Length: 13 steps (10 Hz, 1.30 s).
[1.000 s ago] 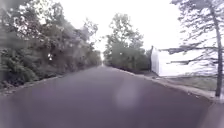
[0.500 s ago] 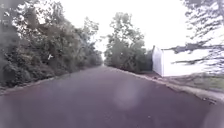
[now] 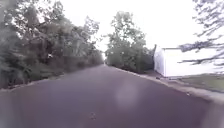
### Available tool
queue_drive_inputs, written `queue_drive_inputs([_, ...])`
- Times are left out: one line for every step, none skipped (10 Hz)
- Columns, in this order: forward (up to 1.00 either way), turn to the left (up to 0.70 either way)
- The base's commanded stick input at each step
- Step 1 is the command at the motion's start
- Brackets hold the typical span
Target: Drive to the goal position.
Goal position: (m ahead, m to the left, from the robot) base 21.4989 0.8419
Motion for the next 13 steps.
queue_drive_inputs([1.0,0.0])
queue_drive_inputs([1.0,0.0])
queue_drive_inputs([1.0,0.0])
queue_drive_inputs([1.0,0.0])
queue_drive_inputs([1.0,0.0])
queue_drive_inputs([1.0,0.0])
queue_drive_inputs([1.0,0.0])
queue_drive_inputs([1.0,0.0])
queue_drive_inputs([1.0,0.0])
queue_drive_inputs([1.0,0.0])
queue_drive_inputs([1.0,0.0])
queue_drive_inputs([1.0,0.0])
queue_drive_inputs([1.0,0.0])
